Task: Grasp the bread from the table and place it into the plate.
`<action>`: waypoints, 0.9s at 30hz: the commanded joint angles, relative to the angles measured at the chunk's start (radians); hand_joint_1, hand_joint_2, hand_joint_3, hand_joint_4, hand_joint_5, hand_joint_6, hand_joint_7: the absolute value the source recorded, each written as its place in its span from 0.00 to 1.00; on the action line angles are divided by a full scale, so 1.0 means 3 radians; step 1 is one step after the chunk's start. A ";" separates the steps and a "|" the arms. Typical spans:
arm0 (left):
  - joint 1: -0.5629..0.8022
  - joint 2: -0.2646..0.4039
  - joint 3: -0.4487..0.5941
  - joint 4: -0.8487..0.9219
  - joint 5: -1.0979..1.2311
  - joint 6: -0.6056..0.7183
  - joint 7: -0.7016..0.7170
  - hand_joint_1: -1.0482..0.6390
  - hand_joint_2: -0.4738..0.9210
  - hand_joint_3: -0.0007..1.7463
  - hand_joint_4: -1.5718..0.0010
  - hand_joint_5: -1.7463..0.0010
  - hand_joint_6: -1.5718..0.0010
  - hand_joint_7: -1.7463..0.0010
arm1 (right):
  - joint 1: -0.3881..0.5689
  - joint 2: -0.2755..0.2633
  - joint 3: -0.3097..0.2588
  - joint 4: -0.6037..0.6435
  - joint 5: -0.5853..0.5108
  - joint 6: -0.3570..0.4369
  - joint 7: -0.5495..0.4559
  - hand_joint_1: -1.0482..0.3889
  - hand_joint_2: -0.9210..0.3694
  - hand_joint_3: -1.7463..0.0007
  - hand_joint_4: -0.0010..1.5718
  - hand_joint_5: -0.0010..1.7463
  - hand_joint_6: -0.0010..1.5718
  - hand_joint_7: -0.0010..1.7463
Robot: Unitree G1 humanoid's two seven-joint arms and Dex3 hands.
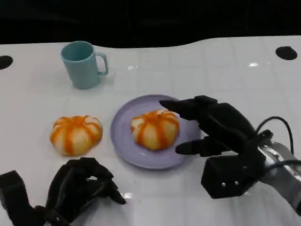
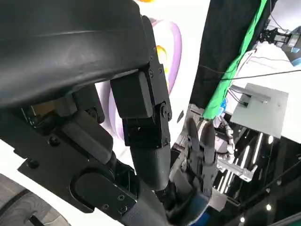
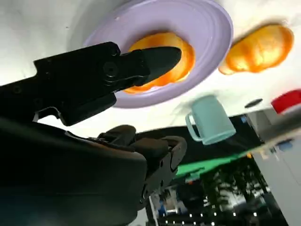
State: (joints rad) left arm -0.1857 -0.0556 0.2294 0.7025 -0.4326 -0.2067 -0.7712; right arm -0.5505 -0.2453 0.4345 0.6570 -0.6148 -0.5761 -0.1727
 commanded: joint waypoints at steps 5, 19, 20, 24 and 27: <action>-0.0024 0.0036 0.0020 0.0023 -0.0009 0.0014 0.0034 0.00 0.77 0.00 0.00 0.67 0.00 0.80 | 0.0456 -0.0259 -0.0209 -0.0492 0.0016 -0.0219 -0.0182 0.57 0.04 1.00 0.35 0.48 0.51 0.15; -0.0007 0.0015 -0.0010 -0.0023 0.0016 -0.0003 0.0077 0.00 0.77 0.00 0.00 0.66 0.00 0.79 | 0.1254 -0.0637 -0.0505 -0.1245 0.0060 -0.0325 -0.0083 0.41 0.00 0.98 0.32 0.96 0.33 0.78; -0.0006 0.0016 -0.0014 -0.0023 0.0022 -0.0012 0.0080 0.00 0.77 0.00 0.00 0.66 0.00 0.79 | 0.1310 -0.0658 -0.0526 -0.1287 0.0078 -0.0340 -0.0067 0.42 0.00 0.99 0.33 0.98 0.33 0.79; -0.0011 0.0014 -0.0021 -0.0019 0.0028 -0.0028 0.0083 0.00 0.78 0.00 0.00 0.66 0.00 0.79 | 0.1472 -0.0703 -0.0590 -0.1415 0.0110 -0.0328 0.0007 0.41 0.00 0.99 0.37 0.95 0.35 0.83; -0.0014 0.0011 -0.0028 -0.0016 0.0037 -0.0044 0.0088 0.00 0.78 0.00 0.00 0.66 0.00 0.79 | 0.1582 -0.0727 -0.0620 -0.1454 0.0131 -0.0341 0.0037 0.40 0.00 0.98 0.39 0.98 0.36 0.86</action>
State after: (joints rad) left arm -0.1878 -0.0619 0.2207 0.6994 -0.4284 -0.2069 -0.7558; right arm -0.1062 -0.4401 0.2701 0.2358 -0.5924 -0.6720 -0.1742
